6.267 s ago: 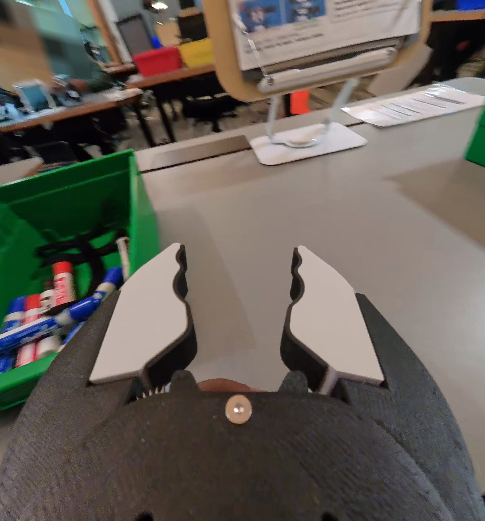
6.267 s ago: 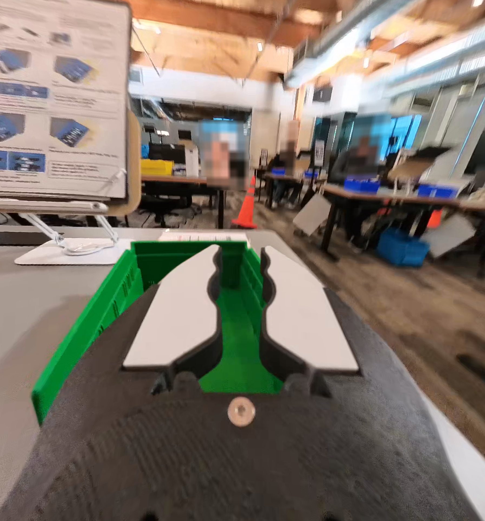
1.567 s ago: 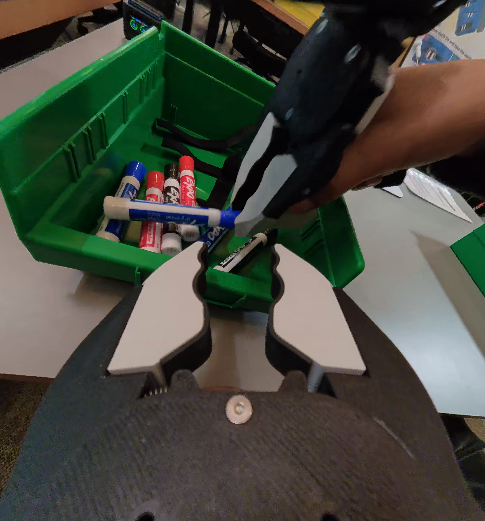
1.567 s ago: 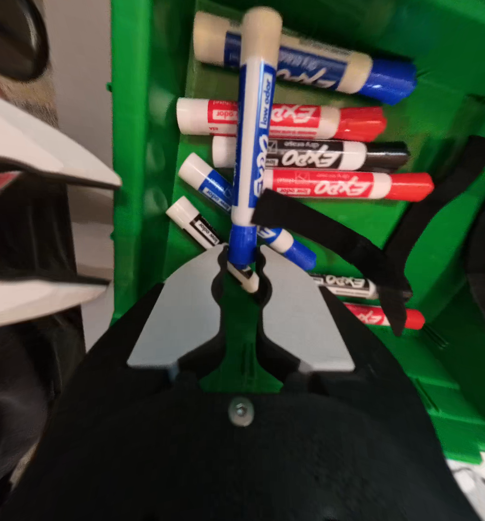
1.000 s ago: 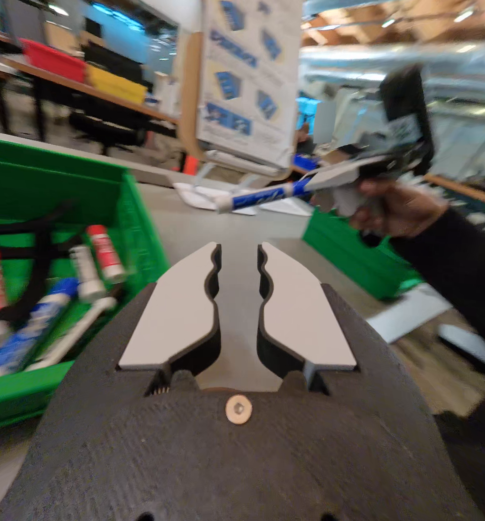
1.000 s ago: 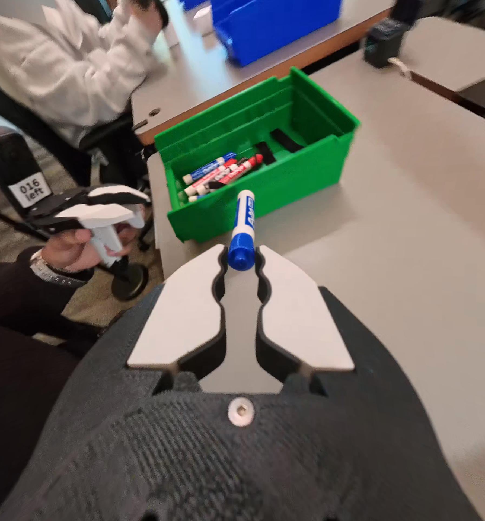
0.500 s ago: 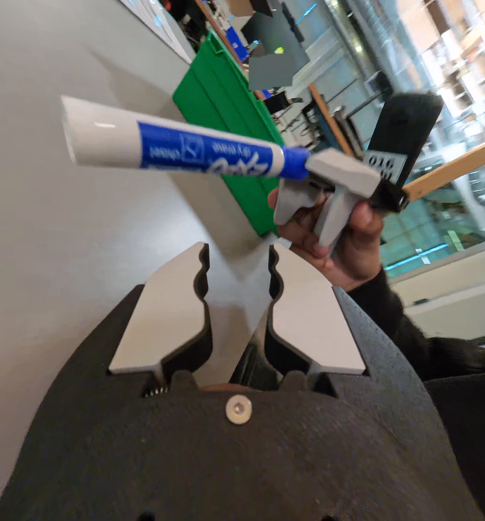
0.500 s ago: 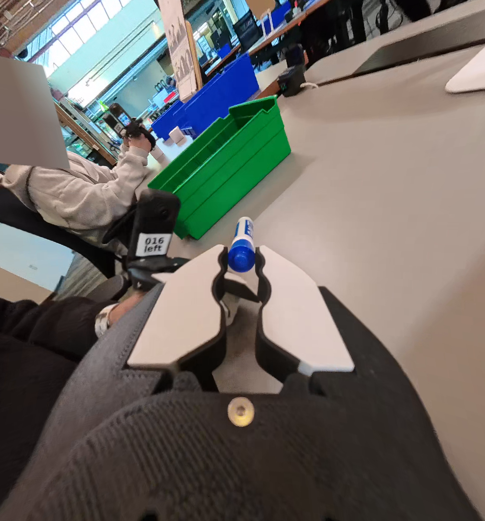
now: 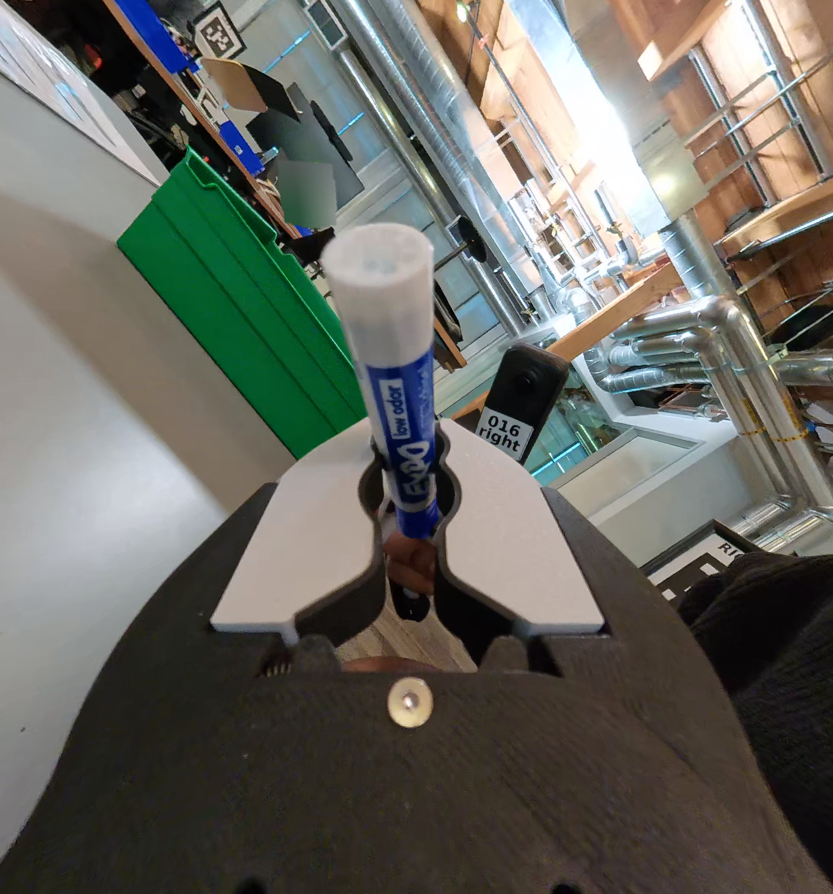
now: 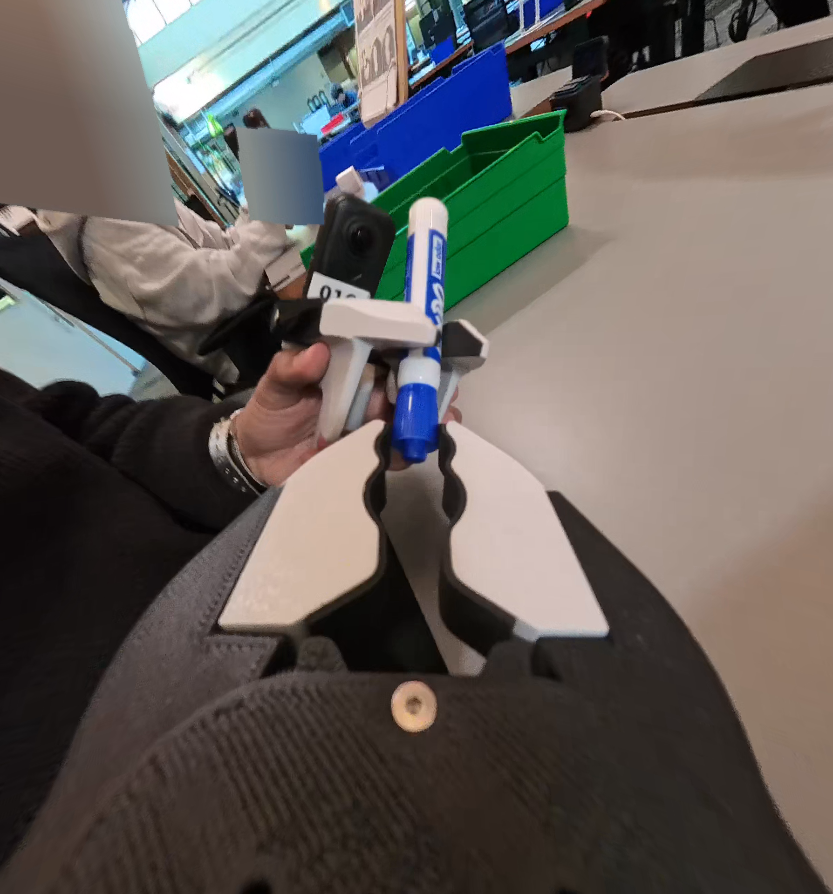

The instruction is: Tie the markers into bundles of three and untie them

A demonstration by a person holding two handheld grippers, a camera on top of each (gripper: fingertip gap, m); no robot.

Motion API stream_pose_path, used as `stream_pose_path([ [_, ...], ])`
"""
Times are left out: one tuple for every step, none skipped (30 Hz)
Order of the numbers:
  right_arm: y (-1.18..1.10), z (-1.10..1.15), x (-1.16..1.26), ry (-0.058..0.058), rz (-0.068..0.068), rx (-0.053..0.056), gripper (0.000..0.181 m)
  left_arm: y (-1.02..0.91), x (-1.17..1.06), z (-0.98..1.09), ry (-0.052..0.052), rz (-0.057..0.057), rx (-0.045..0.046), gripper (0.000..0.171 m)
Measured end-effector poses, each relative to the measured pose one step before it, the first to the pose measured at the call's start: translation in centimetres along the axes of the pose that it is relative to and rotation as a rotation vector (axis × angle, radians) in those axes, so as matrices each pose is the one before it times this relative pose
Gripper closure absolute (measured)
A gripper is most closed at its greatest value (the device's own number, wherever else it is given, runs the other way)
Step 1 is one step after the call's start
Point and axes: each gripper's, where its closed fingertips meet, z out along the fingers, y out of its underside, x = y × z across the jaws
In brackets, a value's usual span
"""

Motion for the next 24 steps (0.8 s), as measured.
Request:
stream_pose_path([
  [0.136,0.157,-0.134,0.0051,-0.0273,-0.0098,0.162,-0.059,0.110,-0.073,0.0016,-0.0039,-0.00053,0.156],
  [0.175,0.212,-0.125,-0.0005,-0.0162,-0.0111,0.162,-0.019,0.058,-0.078,-0.0015,-0.0023,-0.00097,0.157],
  [0.175,0.251,-0.135,-0.0048,-0.0073,-0.0100,0.162,0.001,0.012,-0.107,-0.0029,0.0001,-0.00043,0.158],
  [0.145,0.291,-0.127,-0.0068,-0.0002,-0.0069,0.162,-0.026,-0.074,-0.120,-0.0089,0.0049,-0.00016,0.158],
  [0.093,0.298,-0.108,-0.0077,0.0053,-0.0023,0.162,-0.073,-0.082,-0.151,-0.0106,0.0097,-0.00018,0.158],
  [0.090,0.295,-0.210,-0.0159,0.0062,-0.0005,0.161,-0.015,0.034,-0.129,-0.0034,0.0095,-0.00701,0.158],
  [0.087,0.284,-0.264,-0.0201,0.0039,-0.0043,0.161,0.038,0.143,-0.081,0.0015,0.0108,-0.01212,0.159],
  [0.079,0.257,-0.232,-0.0168,-0.0011,-0.0068,0.161,0.072,0.135,-0.069,-0.0022,0.0166,-0.01354,0.159],
  [0.070,0.247,-0.194,-0.0122,-0.0073,-0.0068,0.160,0.082,0.130,-0.087,-0.0069,0.0238,-0.01189,0.159],
  [0.061,0.224,-0.138,-0.0087,-0.0102,-0.0061,0.160,0.060,0.145,-0.118,-0.0083,0.0295,-0.00864,0.159],
  [0.039,0.219,-0.136,-0.0094,-0.0086,-0.0042,0.159,0.055,0.091,-0.115,-0.0123,0.0317,-0.00674,0.159],
  [0.028,0.209,-0.136,-0.0117,-0.0042,-0.0045,0.159,0.093,0.056,-0.117,-0.0122,0.0295,-0.00994,0.159],
  [0.056,0.206,-0.059,-0.0092,0.0001,-0.0060,0.160,0.085,0.058,-0.116,-0.0092,0.0241,-0.00939,0.159],
  [0.025,0.197,-0.069,-0.0112,0.0031,-0.0047,0.160,0.066,0.049,-0.143,-0.0075,0.0180,-0.00699,0.159],
  [0.049,0.195,-0.086,-0.0143,0.0040,-0.0061,0.161,0.009,0.005,-0.165,-0.0077,0.0121,-0.00215,0.159],
  [0.025,0.191,-0.080,-0.0133,0.0043,-0.0058,0.161,-0.052,-0.025,-0.201,-0.0073,0.0065,0.00457,0.159],
  [-0.023,0.184,-0.094,-0.0117,0.0032,-0.0036,0.161,-0.075,-0.022,-0.211,-0.0038,-0.0001,0.00706,0.159],
  [-0.043,0.173,-0.118,-0.0120,0.0021,-0.0025,0.160,-0.091,-0.004,-0.216,0.0011,-0.0045,0.00879,0.159],
  [-0.052,0.177,-0.144,-0.0121,0.0010,-0.0022,0.160,-0.096,0.046,-0.209,0.0057,-0.0082,0.00854,0.159],
  [-0.024,0.184,-0.150,-0.0126,0.0000,-0.0025,0.160,-0.062,0.087,-0.199,0.0092,-0.0087,0.00629,0.159],
  [-0.030,0.190,-0.146,-0.0127,0.0011,-0.0025,0.160,-0.073,0.074,-0.181,0.0074,-0.0060,0.00624,0.159],
  [-0.031,0.186,-0.113,-0.0114,0.0022,-0.0025,0.160,-0.070,0.036,-0.183,0.0035,-0.0042,0.00649,0.159],
  [-0.039,0.177,-0.100,-0.0110,0.0025,-0.0020,0.160,-0.096,0.037,-0.197,0.0010,-0.0005,0.00714,0.159],
  [-0.063,0.163,-0.097,-0.0113,0.0037,-0.0003,0.161,-0.126,0.049,-0.193,-0.0004,0.0023,0.00959,0.158],
])
